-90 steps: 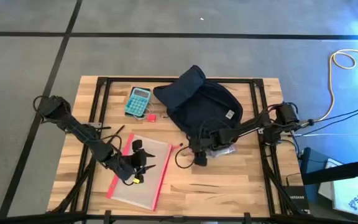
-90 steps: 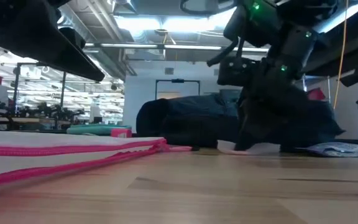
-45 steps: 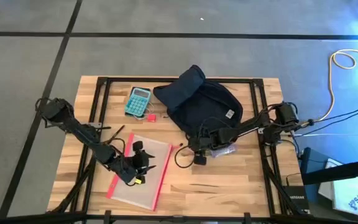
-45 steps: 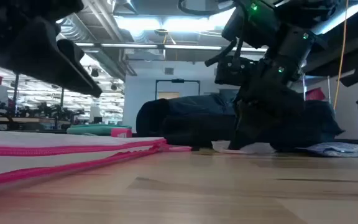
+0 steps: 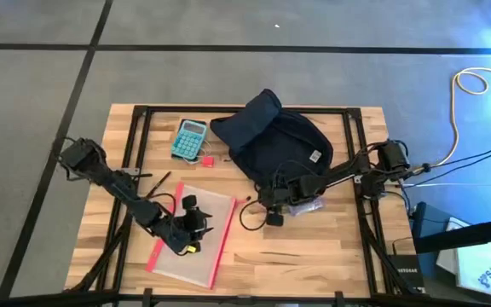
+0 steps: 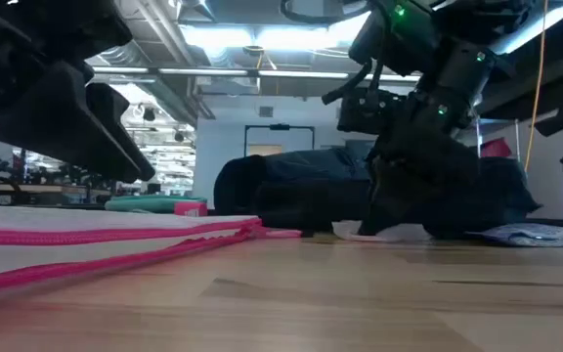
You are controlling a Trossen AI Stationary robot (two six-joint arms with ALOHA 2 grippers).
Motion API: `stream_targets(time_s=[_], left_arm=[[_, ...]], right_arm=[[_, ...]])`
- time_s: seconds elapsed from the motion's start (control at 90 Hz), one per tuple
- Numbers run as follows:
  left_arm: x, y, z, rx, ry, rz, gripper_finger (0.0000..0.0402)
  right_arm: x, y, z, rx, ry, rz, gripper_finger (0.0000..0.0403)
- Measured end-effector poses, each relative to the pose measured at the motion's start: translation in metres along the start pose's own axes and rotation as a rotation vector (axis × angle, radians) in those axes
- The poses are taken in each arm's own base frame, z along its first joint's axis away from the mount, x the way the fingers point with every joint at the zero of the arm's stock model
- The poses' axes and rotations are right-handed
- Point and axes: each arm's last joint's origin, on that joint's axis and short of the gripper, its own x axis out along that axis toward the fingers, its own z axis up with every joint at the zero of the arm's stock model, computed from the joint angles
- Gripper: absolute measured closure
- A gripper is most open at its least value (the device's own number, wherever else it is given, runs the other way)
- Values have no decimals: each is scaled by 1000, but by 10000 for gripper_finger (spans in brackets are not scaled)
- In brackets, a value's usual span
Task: Unpack backpack
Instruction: Put the pink earphones into the transparent zip bag
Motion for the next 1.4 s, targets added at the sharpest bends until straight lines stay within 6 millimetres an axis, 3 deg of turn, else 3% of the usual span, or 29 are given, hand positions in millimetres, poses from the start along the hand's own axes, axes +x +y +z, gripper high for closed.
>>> stream_targets(time_s=[0.589,0.811,1.111,1.4], left_arm=[[0,0,0,2,0,0,227],[0,0,0,3,0,0,227],[0,0,0,6,-2,-1,227],[-4,-12,15,55,-142,-101,227]], right_arm=[[0,0,0,22,0,11,367],[0,0,0,22,2,11,400],[0,0,0,22,2,15,402],[-7,3,9,34,-72,71,403]])
